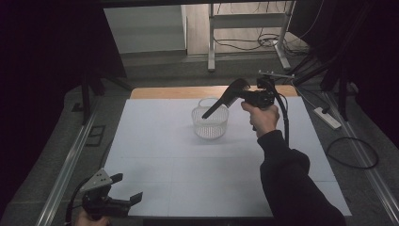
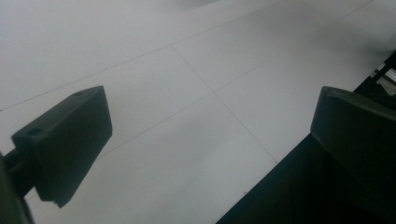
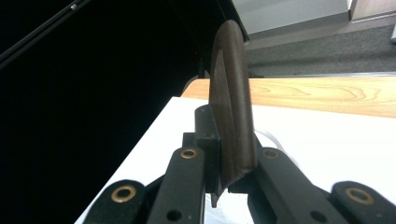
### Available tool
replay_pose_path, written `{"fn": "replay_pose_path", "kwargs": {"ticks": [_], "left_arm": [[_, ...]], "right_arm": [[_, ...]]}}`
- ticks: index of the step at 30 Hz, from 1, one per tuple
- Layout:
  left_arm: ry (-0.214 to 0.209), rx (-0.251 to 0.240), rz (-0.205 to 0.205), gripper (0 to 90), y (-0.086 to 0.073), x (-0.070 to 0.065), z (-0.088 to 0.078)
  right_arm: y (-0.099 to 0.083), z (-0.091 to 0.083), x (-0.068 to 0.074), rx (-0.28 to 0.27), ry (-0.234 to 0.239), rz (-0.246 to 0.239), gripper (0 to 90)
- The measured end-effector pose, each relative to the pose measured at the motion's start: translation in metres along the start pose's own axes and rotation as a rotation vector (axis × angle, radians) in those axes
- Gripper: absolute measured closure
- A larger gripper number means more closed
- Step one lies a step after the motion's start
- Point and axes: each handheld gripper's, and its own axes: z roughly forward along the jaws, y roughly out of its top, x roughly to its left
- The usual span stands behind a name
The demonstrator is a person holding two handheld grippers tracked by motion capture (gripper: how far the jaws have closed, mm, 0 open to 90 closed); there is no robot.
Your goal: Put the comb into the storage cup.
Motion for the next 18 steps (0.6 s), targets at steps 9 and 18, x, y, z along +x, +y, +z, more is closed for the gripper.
{"fn": "replay_pose_path", "kwargs": {"ticks": [9, 18], "left_arm": [[-0.002, 0.004, -0.011, 0.0, 0.0, 0.001, 0.0], [-0.002, 0.006, -0.003, 0.0, 0.0, 0.0, 0.001]], "right_arm": [[-0.003, 0.011, -0.002, 0.01, -0.038, -0.03, 86.1], [-0.007, 0.024, -0.005, 0.026, -0.071, -0.048, 86.1]]}}
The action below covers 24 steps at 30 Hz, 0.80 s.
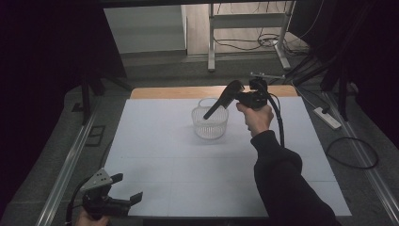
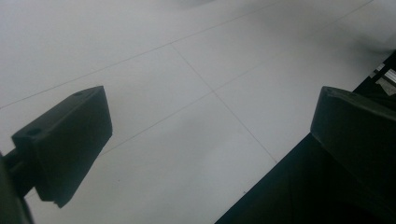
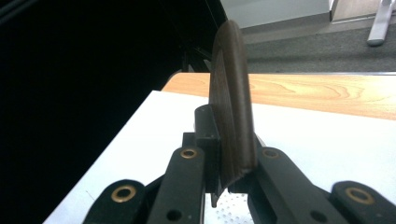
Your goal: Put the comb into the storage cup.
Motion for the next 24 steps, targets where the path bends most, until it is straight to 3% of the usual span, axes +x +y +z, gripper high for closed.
{"fn": "replay_pose_path", "kwargs": {"ticks": [10, 24], "left_arm": [[0.005, -0.002, 0.006, 0.0, 0.0, -0.001, 0.0], [0.014, -0.005, 0.014, 0.0, 0.0, -0.001, 0.0]], "right_arm": [[-0.008, 0.013, 0.001, 0.022, -0.014, -0.016, 86.1], [-0.021, 0.025, -0.007, 0.043, -0.027, 0.008, 86.1]]}}
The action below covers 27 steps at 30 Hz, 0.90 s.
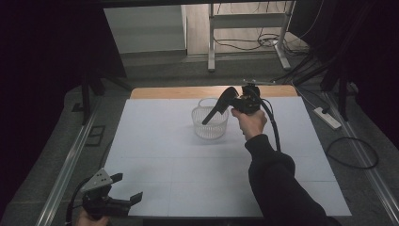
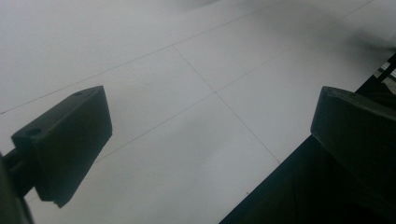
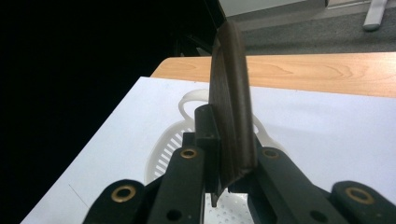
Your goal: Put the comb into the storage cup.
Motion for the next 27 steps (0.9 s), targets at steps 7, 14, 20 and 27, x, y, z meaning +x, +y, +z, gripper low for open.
{"fn": "replay_pose_path", "kwargs": {"ticks": [7, 14, 20, 27], "left_arm": [[0.003, 0.012, -0.009, 0.0, 0.001, 0.0, 0.001], [0.004, 0.019, -0.014, 0.0, 0.001, 0.001, 0.002], [0.004, 0.02, -0.015, 0.0, 0.001, 0.001, 0.002], [0.006, 0.021, -0.016, 0.0, 0.001, 0.001, 0.002]], "right_arm": [[-0.004, 0.006, 0.001, 0.009, -0.009, -0.004, 86.1], [-0.008, 0.011, 0.0, 0.015, -0.011, 0.001, 86.1], [-0.014, 0.017, -0.001, 0.024, -0.007, 0.011, 86.0], [-0.018, 0.02, -0.004, 0.016, 0.008, 0.037, 86.0]]}}
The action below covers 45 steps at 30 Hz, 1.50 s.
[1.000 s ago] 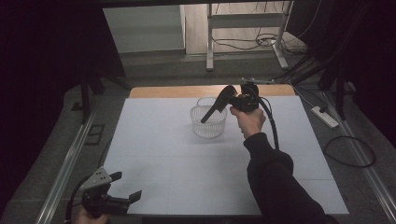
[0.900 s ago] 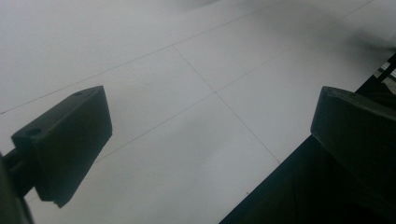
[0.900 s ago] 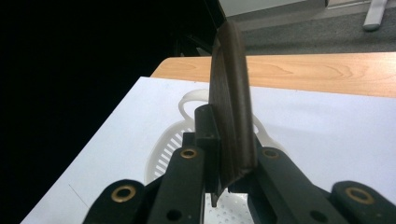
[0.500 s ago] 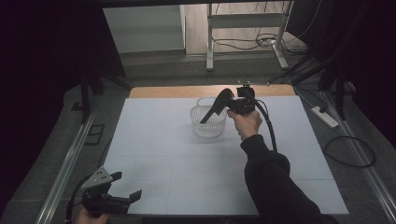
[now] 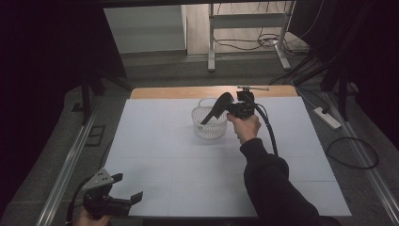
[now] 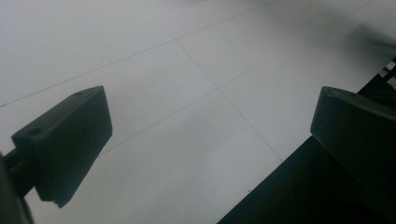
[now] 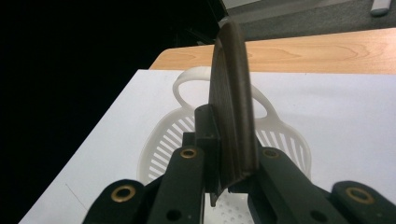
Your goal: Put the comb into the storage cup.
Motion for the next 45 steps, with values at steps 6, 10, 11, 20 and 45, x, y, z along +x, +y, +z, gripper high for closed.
{"fn": "replay_pose_path", "kwargs": {"ticks": [6, 10, 11, 20, 45], "left_arm": [[0.0, 0.0, -0.001, 0.0, 0.0, 0.0, 0.0], [-0.001, 0.002, 0.0, 0.0, 0.0, 0.0, 0.0], [-0.001, 0.003, 0.001, 0.0, 0.0, 0.0, 0.0], [-0.002, 0.007, 0.003, 0.0, 0.0, 0.0, 0.001], [-0.008, 0.012, 0.013, 0.0, 0.0, -0.001, 0.001]], "right_arm": [[-0.004, 0.002, -0.006, -0.007, 0.013, 0.034, 85.9], [-0.005, 0.002, -0.013, -0.01, 0.017, 0.066, 85.6], [-0.006, 0.002, -0.015, -0.011, 0.02, 0.076, 85.3], [-0.01, 0.002, -0.019, -0.007, -0.046, 0.05, 80.1], [-0.014, 0.004, -0.016, 0.021, -0.237, -0.145, 52.7]]}}
